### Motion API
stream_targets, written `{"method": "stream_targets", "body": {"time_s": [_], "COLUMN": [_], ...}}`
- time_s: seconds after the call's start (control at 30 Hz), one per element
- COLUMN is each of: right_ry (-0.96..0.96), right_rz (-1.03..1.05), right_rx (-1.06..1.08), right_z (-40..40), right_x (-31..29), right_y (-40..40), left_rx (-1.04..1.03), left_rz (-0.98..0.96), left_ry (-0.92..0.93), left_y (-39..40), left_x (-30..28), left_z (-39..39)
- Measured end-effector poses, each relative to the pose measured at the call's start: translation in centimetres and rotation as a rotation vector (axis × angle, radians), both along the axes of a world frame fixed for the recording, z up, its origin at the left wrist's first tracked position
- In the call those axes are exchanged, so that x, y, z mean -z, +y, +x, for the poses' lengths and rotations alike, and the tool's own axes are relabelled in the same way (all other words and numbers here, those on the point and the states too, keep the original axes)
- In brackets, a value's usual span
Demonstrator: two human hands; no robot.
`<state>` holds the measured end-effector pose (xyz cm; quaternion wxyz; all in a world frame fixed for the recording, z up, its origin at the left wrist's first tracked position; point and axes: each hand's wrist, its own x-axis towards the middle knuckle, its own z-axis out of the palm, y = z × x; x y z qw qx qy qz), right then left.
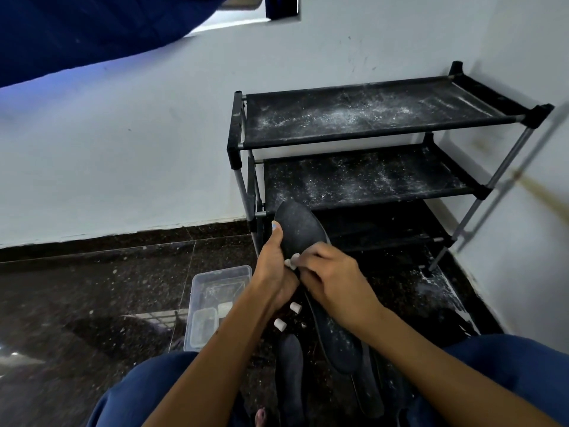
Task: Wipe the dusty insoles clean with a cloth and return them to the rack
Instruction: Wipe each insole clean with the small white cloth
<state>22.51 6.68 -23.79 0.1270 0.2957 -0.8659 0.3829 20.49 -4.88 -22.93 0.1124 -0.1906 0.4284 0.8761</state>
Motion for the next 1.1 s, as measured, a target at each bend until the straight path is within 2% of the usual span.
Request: {"method": "stream_targets", "body": {"time_s": [0.1, 0.27, 0.43, 0.63, 0.8, 0.97, 1.1], "right_ry": [-0.019, 0.029, 0.011, 0.040, 0.040, 0.052, 0.037], "right_rz": [-0.072, -0.010, -0.054, 0.003, -0.065, 0.051, -0.051], "right_rx": [0.083, 0.109, 0.331, 0.089, 0.288, 0.068, 0.279], "right_z": [-0.7, -1.0, -3.3, -0.6, -2.5, -0.4, -2.5], "right_x": [0.2, -0.4, -0.1, -0.1, -0.2, 0.0, -0.5], "right_y": [0.5, 0.6, 2.7, 0.8, 2.0, 0.5, 2.2], "left_rx": [0.065, 0.023, 0.010, 0.031, 0.058, 0.055, 0.102], "left_rz": [-0.065, -0.040, -0.025, -0.016, 0.007, 0.005, -0.006], "left_ry": [0.030, 0.047, 0.072, 0.057, 0.052, 0.047, 0.082], "left_y": [0.4, 0.5, 0.3, 0.3, 0.4, 0.1, 0.1], "left_x": [0.1, 0.4, 0.2, 0.3, 0.2, 0.4, 0.2], "left_z": [0.2, 0.0, -0.1, -0.1, -0.1, 0.0, -0.1]}}
